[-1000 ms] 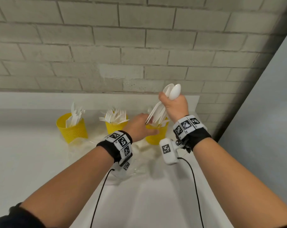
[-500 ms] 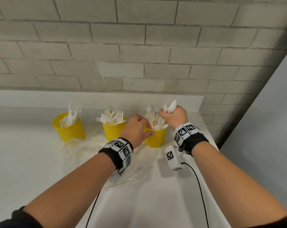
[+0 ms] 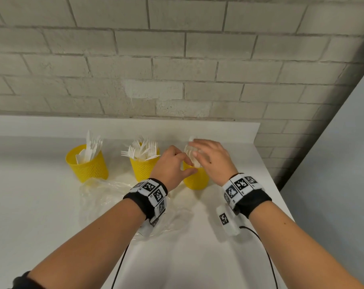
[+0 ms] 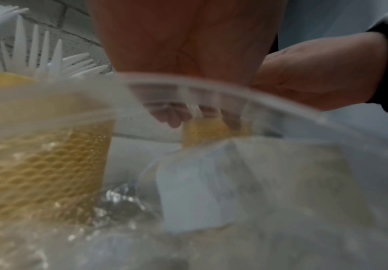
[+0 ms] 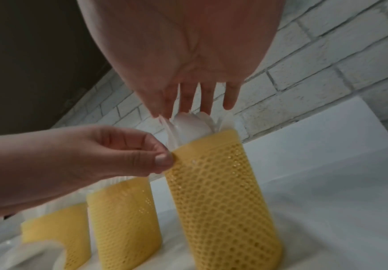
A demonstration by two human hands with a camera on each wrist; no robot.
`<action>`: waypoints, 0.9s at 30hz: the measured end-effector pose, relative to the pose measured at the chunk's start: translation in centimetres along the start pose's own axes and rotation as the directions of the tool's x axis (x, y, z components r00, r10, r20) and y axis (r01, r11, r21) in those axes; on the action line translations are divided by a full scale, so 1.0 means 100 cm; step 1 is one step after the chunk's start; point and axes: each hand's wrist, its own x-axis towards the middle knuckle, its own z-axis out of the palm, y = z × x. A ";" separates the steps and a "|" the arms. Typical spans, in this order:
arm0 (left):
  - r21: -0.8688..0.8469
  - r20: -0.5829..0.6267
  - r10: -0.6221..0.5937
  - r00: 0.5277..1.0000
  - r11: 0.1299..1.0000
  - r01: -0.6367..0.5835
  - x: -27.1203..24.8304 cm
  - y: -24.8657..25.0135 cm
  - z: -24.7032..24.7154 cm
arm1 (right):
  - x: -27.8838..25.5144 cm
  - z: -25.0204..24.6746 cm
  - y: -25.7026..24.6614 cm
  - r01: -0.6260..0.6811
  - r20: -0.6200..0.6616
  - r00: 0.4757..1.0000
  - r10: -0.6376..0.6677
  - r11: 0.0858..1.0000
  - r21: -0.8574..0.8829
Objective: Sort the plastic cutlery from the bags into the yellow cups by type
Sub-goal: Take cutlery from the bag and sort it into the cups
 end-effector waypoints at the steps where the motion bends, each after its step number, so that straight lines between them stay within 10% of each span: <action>1: 0.000 0.002 -0.002 1.000 1.000 0.002 0.000 0.000 0.000 | -0.001 -0.001 0.004 0.010 0.030 0.999 -0.011 1.000 0.021; 11: -0.006 -0.030 0.008 1.000 1.000 -0.008 -0.045 -0.015 -0.046 | -0.026 -0.004 -0.054 -0.005 -0.127 0.992 0.030 0.982 0.191; 14: 0.021 -0.091 -0.071 0.993 0.997 0.073 -0.078 -0.045 -0.071 | -0.049 0.020 -0.081 -0.086 0.055 0.996 0.073 0.954 0.286; 17: 0.135 -0.099 -0.209 0.973 0.966 0.221 -0.109 -0.081 -0.095 | -0.065 0.048 -0.089 -0.234 0.293 0.929 0.227 0.972 -0.010; 21: 0.330 -0.137 -0.435 0.890 0.827 0.455 -0.135 -0.118 -0.113 | -0.071 0.068 -0.089 -0.319 0.421 0.791 0.443 0.887 -0.334; 27: -0.095 0.131 -0.732 0.669 0.662 0.743 -0.142 -0.145 -0.123 | -0.072 0.067 -0.095 -0.479 0.331 0.815 0.475 0.875 -0.077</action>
